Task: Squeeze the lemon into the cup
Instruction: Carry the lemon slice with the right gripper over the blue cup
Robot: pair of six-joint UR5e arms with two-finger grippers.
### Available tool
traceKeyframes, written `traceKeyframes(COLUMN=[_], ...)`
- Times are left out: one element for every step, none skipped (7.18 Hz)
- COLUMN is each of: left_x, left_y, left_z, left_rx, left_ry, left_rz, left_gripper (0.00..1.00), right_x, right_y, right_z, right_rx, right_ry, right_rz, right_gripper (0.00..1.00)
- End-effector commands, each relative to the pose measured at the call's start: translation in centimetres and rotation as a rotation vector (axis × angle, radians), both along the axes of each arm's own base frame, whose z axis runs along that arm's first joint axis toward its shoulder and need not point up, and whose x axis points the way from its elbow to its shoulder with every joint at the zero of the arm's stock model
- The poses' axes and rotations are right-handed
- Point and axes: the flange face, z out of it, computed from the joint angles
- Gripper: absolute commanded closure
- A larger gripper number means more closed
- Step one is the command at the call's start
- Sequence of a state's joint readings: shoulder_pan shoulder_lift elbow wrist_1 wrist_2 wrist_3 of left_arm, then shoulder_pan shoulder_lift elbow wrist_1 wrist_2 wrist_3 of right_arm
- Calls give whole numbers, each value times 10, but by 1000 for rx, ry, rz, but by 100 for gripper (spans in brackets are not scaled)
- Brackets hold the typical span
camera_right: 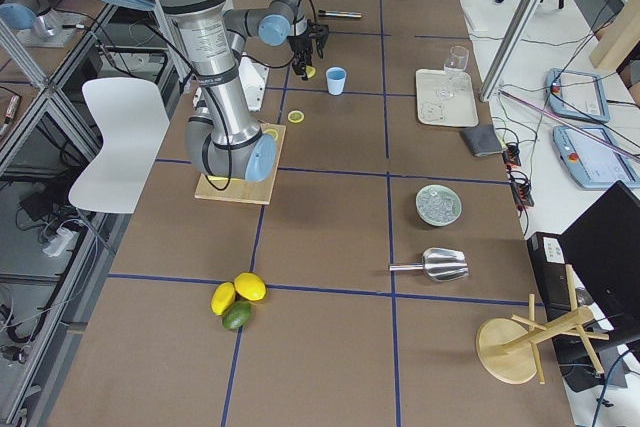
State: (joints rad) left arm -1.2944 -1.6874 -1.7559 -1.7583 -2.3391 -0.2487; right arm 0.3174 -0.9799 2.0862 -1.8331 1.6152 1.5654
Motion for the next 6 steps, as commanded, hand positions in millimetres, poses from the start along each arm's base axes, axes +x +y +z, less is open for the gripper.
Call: traceKeyframes(left_x=[0,0,0,0,0,0], left_y=[0,0,0,0,0,0], left_z=[1,1,0,0,0,-1], left_rx=[-1,-1,0,0,0,2], left_ry=[0,0,0,0,0,1], left_rz=[0,0,0,0,0,-1], left_gripper=[0,0,0,0,0,0], right_x=[-32,-50,-81,-95,-99,-105], right_y=[-37,-55,-68,-78,-79,-82], right_z=[-39,-51,-51,-48,-45,-36], right_rx=[14,22,26,23,21,11], right_ry=[4,1,-6,-1,8,30], right_rz=[28,37,40,45,44,43], right_gripper=[39,39,39,39,39,39])
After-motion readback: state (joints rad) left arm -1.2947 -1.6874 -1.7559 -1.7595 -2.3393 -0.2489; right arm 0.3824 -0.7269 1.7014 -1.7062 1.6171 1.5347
